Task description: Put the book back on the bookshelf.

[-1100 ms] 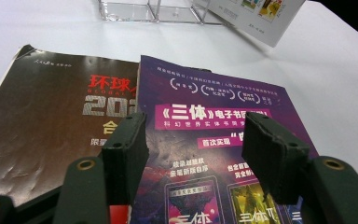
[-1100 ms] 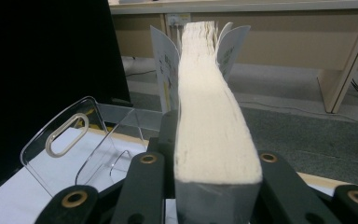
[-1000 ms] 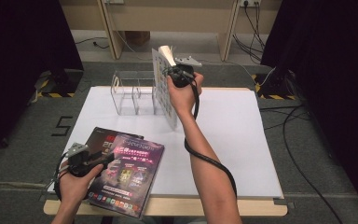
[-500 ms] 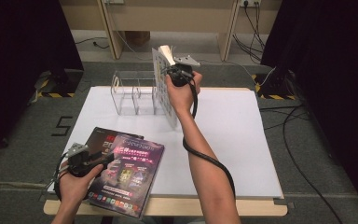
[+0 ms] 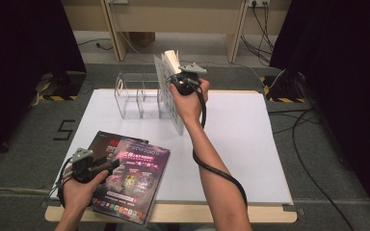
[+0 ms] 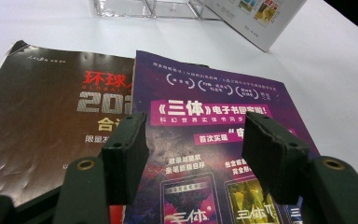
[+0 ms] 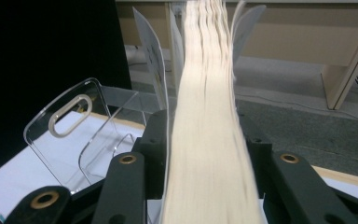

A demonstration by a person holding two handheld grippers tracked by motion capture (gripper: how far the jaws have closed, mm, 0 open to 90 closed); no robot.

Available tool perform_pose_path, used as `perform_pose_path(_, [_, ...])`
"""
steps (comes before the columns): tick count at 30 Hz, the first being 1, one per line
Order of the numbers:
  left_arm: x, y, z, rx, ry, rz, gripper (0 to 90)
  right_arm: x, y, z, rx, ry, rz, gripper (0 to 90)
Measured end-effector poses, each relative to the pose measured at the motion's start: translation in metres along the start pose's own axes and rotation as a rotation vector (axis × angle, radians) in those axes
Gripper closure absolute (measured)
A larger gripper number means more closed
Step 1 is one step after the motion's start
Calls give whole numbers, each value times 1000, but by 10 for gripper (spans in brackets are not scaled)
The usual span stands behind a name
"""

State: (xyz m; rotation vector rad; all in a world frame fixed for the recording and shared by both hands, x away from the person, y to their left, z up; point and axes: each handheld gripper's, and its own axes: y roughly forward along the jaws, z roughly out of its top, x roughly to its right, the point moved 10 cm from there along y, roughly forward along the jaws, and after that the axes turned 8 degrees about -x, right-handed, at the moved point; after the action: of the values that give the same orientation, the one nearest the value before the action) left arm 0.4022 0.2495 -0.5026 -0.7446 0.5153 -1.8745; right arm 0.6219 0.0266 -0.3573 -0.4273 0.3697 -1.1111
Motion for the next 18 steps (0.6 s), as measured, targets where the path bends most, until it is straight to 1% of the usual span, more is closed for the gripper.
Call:
perform_pose_path(2, [0,0,0,0,1,0,393,0,0,-2,-9,3,0,633])
perform_pose_path(5, [-1,0,1,3,-1,2,393,-1,-2,-4,8,0,-2,639])
perform_pose_path(10, [0,0,0,2,-2,0,393,-2,-6,-9,12,2,1,641])
perform_pose_path(15, [1,0,0,1,0,-1,393,1,-3,-18,-16,-2,-7,663])
perform_pose_path(18, [0,0,0,-1,1,-1,393,2,1,-24,-45,8,-8,723])
